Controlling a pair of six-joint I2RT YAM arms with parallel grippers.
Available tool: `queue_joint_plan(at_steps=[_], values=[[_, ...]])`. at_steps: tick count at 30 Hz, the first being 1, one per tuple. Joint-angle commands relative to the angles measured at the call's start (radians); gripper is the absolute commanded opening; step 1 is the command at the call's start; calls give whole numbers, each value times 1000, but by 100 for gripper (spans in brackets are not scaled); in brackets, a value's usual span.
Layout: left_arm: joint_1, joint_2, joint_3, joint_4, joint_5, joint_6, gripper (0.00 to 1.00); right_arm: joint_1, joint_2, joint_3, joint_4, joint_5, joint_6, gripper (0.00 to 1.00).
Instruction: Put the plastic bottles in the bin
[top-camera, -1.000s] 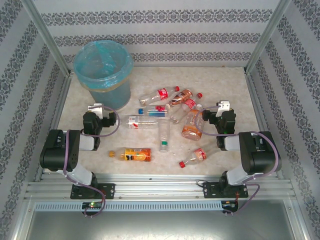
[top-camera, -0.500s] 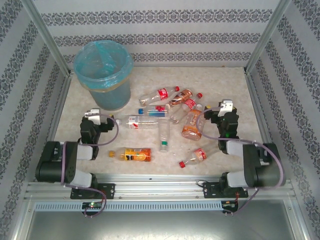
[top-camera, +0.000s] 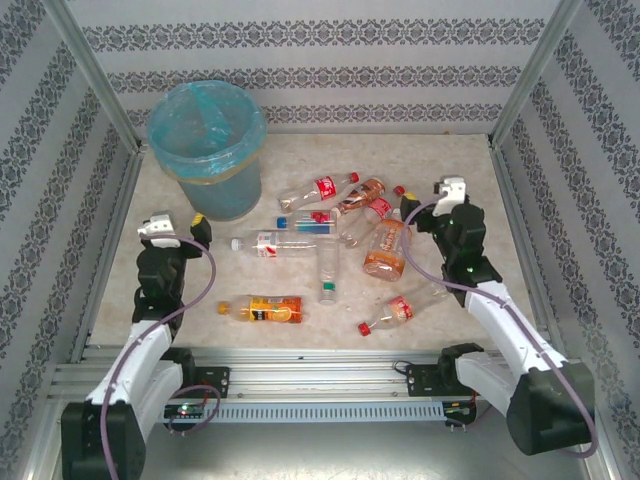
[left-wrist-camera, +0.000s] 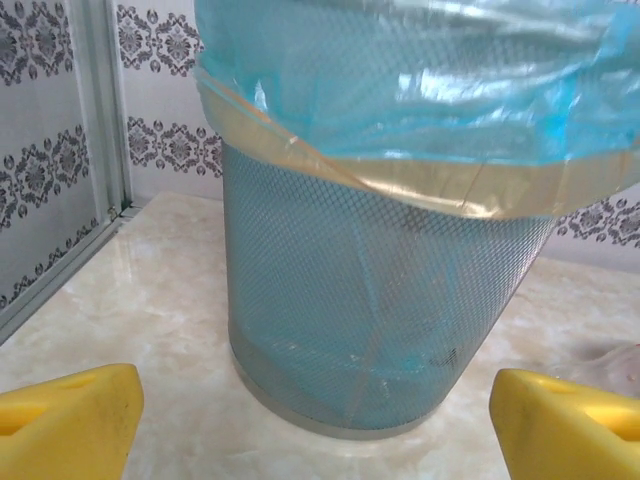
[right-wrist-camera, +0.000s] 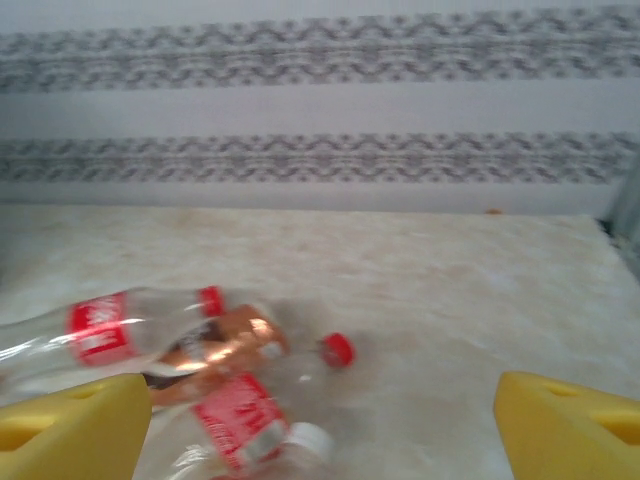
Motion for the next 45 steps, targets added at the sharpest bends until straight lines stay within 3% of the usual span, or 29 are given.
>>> queue_joint_plan(at_steps=[1,6,10,11,13,16,21,26,32,39,45], values=[[-22,-75,87,-270,10,-104,87,124,32,140,-279,-96,-69,89],[-48,-127,237,-557,91,-152,85,371,157,332,-500,-117,-220,88],[-123,-61,421,-748,218,-112,81,509,259,452,-629,-123,-292,85],[-158,-34,476,-800,242,-70,81,515,277,482,-656,-131,-279,84],[-260,36,621,-952,189,55,82,508,302,535,-715,-155,-237,80],[-384,122,794,-1124,187,278,84,482,285,540,-737,-283,-193,79],[-483,175,851,-1360,355,695,91,461,220,496,-783,-292,-152,79],[-543,180,801,-1442,422,885,89,433,150,454,-808,-314,-114,80],[-598,188,705,-1410,462,920,88,464,135,336,-719,-442,-66,77],[-691,224,577,-1281,413,911,88,534,240,289,-650,-456,-1,74],[-702,256,508,-1184,364,915,89,545,288,245,-582,-456,49,74]])
